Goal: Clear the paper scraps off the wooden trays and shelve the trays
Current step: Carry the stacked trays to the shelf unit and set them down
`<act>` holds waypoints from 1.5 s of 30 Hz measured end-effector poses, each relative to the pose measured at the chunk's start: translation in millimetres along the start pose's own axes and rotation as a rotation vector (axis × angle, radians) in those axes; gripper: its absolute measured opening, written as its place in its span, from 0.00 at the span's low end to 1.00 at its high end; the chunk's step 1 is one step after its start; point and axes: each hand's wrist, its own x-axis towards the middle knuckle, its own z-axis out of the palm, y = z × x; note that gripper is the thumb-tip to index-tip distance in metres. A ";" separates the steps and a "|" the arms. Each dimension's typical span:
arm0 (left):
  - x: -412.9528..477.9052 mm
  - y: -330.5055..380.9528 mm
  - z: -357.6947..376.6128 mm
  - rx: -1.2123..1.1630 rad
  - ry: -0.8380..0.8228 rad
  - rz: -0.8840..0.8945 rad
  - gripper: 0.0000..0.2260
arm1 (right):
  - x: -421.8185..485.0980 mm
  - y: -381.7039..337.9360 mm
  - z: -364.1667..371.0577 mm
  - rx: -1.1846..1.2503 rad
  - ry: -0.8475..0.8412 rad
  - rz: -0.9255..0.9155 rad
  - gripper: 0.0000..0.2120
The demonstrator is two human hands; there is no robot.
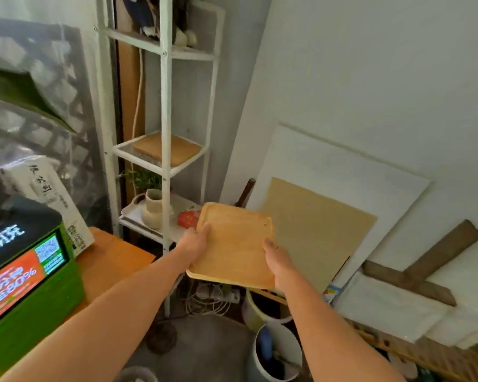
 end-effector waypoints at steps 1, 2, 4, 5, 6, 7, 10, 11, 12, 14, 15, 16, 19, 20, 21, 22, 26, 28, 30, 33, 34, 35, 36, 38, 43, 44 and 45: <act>16.7 16.0 -4.5 -0.016 0.012 0.011 0.32 | 17.1 -18.3 2.7 0.002 -0.006 -0.021 0.34; 31.5 30.1 -8.1 -0.031 0.024 0.015 0.31 | 33.2 -35.1 5.5 0.010 -0.016 -0.033 0.34; 54.9 52.5 -12.6 -0.055 0.040 0.003 0.30 | 60.5 -63.7 9.6 0.026 -0.050 -0.037 0.34; 66.7 61.5 -14.3 -0.059 0.051 0.001 0.30 | 73.2 -77.0 12.1 0.027 -0.068 -0.047 0.33; 79.7 69.9 -16.4 -0.054 0.072 0.002 0.30 | 87.1 -91.2 15.3 0.019 -0.084 -0.075 0.32; 92.9 79.2 -19.2 -0.047 0.100 0.002 0.31 | 102.2 -106.4 19.1 0.007 -0.097 -0.111 0.31; 132.2 104.5 -29.0 -0.054 0.207 0.005 0.31 | 152.1 -155.6 34.7 -0.041 -0.138 -0.198 0.29; 144.9 110.6 -31.6 -0.068 0.248 0.012 0.30 | 168.5 -172.6 41.2 -0.059 -0.159 -0.219 0.30; 157.4 115.8 -34.1 -0.089 0.289 0.016 0.29 | 184.1 -189.8 48.6 -0.077 -0.182 -0.231 0.30; 184.4 127.3 -38.8 -0.148 0.373 -0.001 0.29 | 213.5 -225.9 63.9 -0.115 -0.246 -0.243 0.30; 198.8 134.4 -41.0 -0.178 0.410 -0.020 0.29 | 228.5 -243.2 71.9 -0.136 -0.279 -0.250 0.30; 212.8 142.7 -43.9 -0.206 0.438 -0.034 0.30 | 243.8 -260.5 80.4 -0.156 -0.307 -0.263 0.30; 249.2 163.4 -51.4 -0.289 0.525 -0.065 0.29 | 284.5 -308.3 107.9 -0.221 -0.396 -0.304 0.29; 258.9 168.4 -54.4 -0.341 0.559 -0.079 0.29 | 295.6 -323.1 118.1 -0.242 -0.432 -0.307 0.29; 267.5 172.4 -58.4 -0.391 0.589 -0.098 0.28 | 304.8 -335.9 128.3 -0.260 -0.461 -0.307 0.28; 275.2 175.7 -62.6 -0.429 0.613 -0.119 0.28 | 312.7 -347.5 138.5 -0.283 -0.493 -0.310 0.28; 301.9 184.8 -77.3 -0.488 0.718 -0.176 0.25 | 344.8 -380.5 182.8 -0.400 -0.584 -0.360 0.26; 310.8 186.2 -85.4 -0.495 0.797 -0.211 0.21 | 356.5 -389.0 207.4 -0.462 -0.630 -0.383 0.26; 320.7 186.2 -95.8 -0.474 0.872 -0.239 0.16 | 365.5 -396.5 231.3 -0.504 -0.662 -0.408 0.26; 334.1 187.4 -110.2 -0.439 0.943 -0.253 0.10 | 379.4 -408.5 263.0 -0.567 -0.703 -0.438 0.27; 337.3 188.1 -113.0 -0.433 0.958 -0.261 0.08 | 383.1 -412.4 271.5 -0.577 -0.709 -0.448 0.27; 339.7 188.5 -115.2 -0.434 0.970 -0.271 0.07 | 385.7 -415.5 279.0 -0.592 -0.710 -0.456 0.27; 341.6 188.4 -117.0 -0.443 0.980 -0.279 0.06 | 387.0 -418.0 284.9 -0.612 -0.711 -0.467 0.27; 345.8 185.6 -119.0 -0.455 1.005 -0.298 0.06 | 389.1 -420.1 294.7 -0.653 -0.703 -0.492 0.27; 356.7 176.0 -119.4 -0.411 1.048 -0.373 0.10 | 392.7 -419.8 312.1 -0.682 -0.695 -0.513 0.27; 358.4 175.8 -120.1 -0.402 1.057 -0.382 0.10 | 392.6 -420.8 314.8 -0.688 -0.697 -0.512 0.27; 359.9 175.9 -120.7 -0.396 1.061 -0.388 0.09 | 393.3 -421.7 317.2 -0.694 -0.699 -0.512 0.27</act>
